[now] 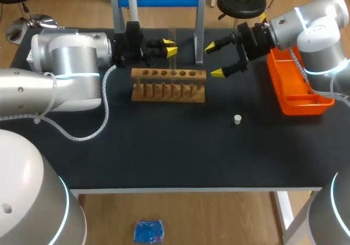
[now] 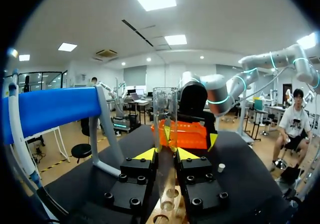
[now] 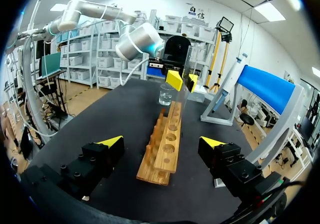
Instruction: Invert the test tube, pick up the pipette, mount the tip to pipette, aspirate from beaker and dispense into the tube, eject the tip, return the pipette, and cap with the stopper.
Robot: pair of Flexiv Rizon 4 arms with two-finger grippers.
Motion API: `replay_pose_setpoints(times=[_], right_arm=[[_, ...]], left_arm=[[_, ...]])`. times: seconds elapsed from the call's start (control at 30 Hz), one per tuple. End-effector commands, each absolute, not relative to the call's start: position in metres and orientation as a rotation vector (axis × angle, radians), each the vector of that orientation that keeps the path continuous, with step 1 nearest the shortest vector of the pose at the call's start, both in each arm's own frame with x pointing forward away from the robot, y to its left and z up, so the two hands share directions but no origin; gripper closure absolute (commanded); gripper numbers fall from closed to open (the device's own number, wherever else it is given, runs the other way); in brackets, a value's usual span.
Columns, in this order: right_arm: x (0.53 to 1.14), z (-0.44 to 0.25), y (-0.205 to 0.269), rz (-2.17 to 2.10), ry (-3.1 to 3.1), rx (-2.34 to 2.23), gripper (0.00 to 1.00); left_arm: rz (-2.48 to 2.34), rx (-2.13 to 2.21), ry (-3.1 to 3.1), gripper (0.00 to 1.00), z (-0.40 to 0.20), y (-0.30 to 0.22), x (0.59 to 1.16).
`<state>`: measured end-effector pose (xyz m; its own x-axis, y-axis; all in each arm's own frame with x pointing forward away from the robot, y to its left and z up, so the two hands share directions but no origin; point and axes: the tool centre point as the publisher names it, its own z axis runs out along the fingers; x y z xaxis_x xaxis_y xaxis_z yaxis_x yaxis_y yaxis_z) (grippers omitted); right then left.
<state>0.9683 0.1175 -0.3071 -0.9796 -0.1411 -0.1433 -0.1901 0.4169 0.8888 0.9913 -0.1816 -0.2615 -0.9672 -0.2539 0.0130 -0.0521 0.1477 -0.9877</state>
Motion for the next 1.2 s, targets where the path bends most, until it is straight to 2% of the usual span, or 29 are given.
replay_pose_setpoints(times=[0.03, 1.2], right_arm=[[0.969, -0.306, 0.117, 1.641, 2.608, -0.306, 0.0], [0.969, -0.306, 0.117, 1.641, 2.608, -0.306, 0.0]], left_arm=[[-1.926, -0.306, 2.271, 1.0, -0.264, -0.181, 0.992], [-1.974, -0.343, 2.242, 1.0, -0.29, -0.176, 0.992]])
